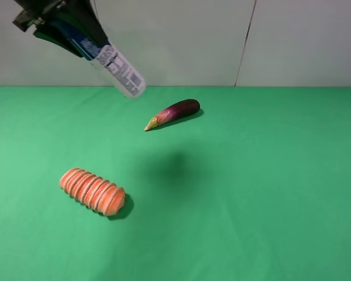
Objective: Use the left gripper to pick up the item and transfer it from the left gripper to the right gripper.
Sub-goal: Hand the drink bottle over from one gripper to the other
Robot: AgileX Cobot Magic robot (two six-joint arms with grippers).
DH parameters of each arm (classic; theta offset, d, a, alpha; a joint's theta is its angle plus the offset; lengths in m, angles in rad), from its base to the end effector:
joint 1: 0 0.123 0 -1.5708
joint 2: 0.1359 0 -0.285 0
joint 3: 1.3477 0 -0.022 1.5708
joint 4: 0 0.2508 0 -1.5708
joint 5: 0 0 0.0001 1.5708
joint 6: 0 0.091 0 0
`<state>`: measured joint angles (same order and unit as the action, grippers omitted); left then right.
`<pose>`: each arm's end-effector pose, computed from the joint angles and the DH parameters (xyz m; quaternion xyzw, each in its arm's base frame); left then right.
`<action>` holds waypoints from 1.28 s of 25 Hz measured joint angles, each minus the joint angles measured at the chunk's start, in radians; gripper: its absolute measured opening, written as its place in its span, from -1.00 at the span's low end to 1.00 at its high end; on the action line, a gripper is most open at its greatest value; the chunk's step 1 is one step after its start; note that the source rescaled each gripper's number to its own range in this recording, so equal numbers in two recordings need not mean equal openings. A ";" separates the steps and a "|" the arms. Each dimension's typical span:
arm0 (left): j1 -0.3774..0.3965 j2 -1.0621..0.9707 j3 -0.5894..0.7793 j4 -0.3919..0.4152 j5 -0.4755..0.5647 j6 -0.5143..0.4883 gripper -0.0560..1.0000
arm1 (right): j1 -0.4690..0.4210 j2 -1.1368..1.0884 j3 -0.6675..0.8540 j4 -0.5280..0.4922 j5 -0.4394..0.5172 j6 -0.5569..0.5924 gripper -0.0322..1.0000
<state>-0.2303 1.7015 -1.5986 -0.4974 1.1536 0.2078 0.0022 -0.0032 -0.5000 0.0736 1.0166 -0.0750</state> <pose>0.3432 -0.1213 0.3423 0.1548 0.9386 -0.2426 0.1905 -0.0037 0.0057 0.2811 -0.0331 0.8394 0.0171 0.5422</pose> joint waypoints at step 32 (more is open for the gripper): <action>-0.420 0.005 0.000 -0.084 -0.218 0.043 -0.87 | 0.345 0.514 -0.136 0.162 -0.387 -0.336 1.00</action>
<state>-0.6506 1.7063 -1.5986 -0.5810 0.9360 0.2507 0.3475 0.5112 -0.6356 0.2353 0.6292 -0.4112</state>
